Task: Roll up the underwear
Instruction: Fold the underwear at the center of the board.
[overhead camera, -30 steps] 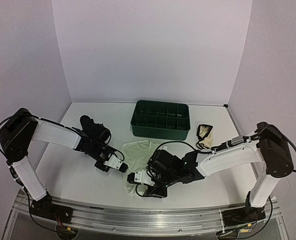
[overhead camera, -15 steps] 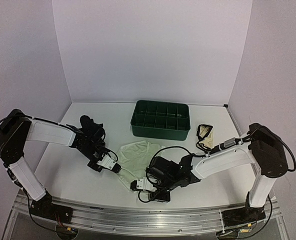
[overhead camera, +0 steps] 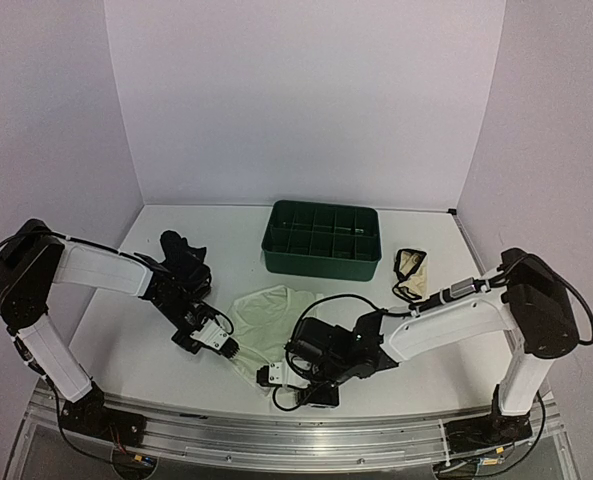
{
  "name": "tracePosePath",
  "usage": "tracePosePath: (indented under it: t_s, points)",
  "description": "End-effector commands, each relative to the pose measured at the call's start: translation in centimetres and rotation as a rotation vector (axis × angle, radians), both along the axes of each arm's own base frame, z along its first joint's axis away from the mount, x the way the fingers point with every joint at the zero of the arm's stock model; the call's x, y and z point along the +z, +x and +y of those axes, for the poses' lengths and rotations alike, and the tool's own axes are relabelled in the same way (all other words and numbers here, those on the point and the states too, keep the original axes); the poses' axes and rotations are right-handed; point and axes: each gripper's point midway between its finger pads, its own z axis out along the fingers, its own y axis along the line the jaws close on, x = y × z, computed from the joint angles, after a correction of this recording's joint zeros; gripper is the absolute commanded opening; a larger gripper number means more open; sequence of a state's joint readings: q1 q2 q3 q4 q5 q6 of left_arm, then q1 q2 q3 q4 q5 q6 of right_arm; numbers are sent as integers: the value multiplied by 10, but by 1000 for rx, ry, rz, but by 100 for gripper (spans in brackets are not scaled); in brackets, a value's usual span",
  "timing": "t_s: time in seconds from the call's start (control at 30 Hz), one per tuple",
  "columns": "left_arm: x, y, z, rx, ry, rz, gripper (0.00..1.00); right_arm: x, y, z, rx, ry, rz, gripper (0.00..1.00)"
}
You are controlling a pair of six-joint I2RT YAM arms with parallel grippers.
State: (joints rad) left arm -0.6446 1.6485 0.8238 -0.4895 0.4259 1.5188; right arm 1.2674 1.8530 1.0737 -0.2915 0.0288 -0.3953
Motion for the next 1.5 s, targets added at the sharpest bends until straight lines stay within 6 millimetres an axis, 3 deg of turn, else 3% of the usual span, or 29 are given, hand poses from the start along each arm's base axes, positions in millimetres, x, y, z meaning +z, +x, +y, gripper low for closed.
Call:
tracePosePath:
  t_s: [0.0,0.07,0.43,0.57,0.63,0.7,0.93,1.13,1.47]
  points:
    - [1,-12,4,-13,-12,23,0,47,9,15,-20,93,-74,39]
    - [1,-13,4,-12,-14,24,0,45,7,12,-21,88,-69,39]
    - [1,-10,3,2,-15,18,0,-3,-6,-9,-29,-24,12,34]
    - [1,-10,2,2,-15,23,0,-13,-5,-7,-48,-46,24,22]
    - [3,-10,2,9,-17,25,0,-11,-3,-3,-64,-40,21,7]
    - [5,-9,1,28,-18,34,0,-7,0,-3,-86,-33,16,0]
    - [14,-8,-2,89,-25,81,0,16,-3,-5,-129,-15,42,0]
    - [26,-11,-1,123,-26,117,0,56,-15,1,-121,35,87,0]
    - [49,-52,10,130,-24,291,0,122,-63,4,-104,114,337,0]
